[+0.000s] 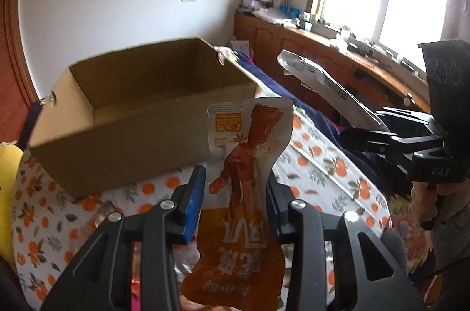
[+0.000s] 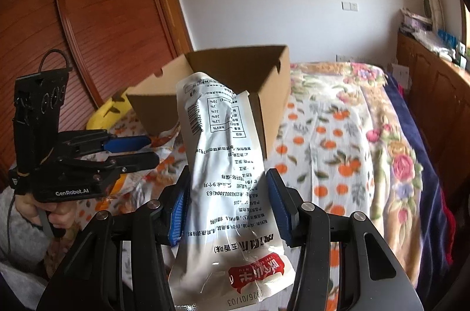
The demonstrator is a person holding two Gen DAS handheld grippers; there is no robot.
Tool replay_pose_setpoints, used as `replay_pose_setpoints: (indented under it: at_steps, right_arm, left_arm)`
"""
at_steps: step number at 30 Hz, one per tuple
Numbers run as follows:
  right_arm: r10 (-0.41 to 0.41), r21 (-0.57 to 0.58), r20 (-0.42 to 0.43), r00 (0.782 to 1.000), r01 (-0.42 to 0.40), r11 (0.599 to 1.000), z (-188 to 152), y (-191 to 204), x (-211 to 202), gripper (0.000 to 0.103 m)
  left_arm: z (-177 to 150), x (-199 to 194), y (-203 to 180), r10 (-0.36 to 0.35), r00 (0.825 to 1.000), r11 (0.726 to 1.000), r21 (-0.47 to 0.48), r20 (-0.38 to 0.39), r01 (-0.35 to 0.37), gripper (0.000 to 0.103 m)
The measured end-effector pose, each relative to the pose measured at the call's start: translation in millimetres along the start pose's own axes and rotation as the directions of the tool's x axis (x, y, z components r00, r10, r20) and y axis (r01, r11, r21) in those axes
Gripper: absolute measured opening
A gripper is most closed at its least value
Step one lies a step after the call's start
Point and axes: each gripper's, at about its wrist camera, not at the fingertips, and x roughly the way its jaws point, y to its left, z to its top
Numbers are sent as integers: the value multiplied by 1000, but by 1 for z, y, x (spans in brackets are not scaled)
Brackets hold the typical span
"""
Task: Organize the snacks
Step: 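Carry both packets over the cardboard box with both grippers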
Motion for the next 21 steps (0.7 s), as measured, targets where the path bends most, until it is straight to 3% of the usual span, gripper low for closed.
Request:
replay_pose_setpoints:
  at_steps: [10,21]
  right_arm:
    - [22,-82,41,999,-18,996,69,14,35,50]
    - [68,-112,30,997,-64,992,125,11,110,50]
  left_arm:
    - [53,-10,58,75,994,997,-33,84,-73,37]
    - [93,3,126,156,983,988,-39,97,-152,37]
